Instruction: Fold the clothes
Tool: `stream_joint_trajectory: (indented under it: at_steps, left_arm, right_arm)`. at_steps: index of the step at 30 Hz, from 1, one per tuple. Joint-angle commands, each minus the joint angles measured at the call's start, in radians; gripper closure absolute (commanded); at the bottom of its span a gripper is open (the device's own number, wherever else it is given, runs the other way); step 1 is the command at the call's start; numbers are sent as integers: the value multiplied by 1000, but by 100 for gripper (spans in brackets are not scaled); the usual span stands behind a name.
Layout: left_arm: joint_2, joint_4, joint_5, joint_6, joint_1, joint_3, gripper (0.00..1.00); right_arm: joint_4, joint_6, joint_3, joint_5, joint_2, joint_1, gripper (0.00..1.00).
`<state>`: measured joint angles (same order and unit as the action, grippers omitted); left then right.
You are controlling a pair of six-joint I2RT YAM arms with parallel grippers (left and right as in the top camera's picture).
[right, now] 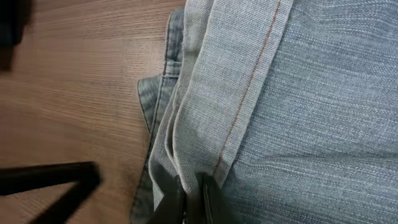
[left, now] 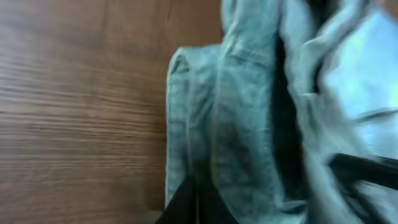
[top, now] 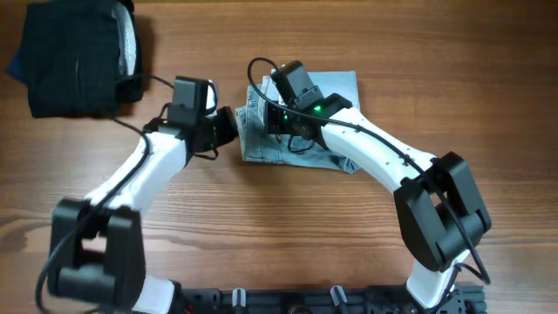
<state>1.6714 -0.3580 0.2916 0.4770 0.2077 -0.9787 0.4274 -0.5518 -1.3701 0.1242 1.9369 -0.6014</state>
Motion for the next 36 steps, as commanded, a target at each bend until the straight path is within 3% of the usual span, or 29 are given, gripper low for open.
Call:
stream_joint_trajectory:
  at_steps: [1, 16, 27, 36]
  left_arm:
    - [95, 39, 80, 2, 2, 11, 96]
    - [204, 161, 116, 37, 18, 12, 96]
    - [280, 165, 101, 56, 24, 12, 96]
    - [279, 164, 111, 56, 24, 12, 96]
  right_arm:
    - [-13, 0, -27, 39, -30, -7, 96]
    - [-46, 0, -27, 121, -101, -7, 96]
    - [-72, 2, -27, 195, -230, -7, 96]
    - [-91, 3, -27, 250, -233, -7, 96]
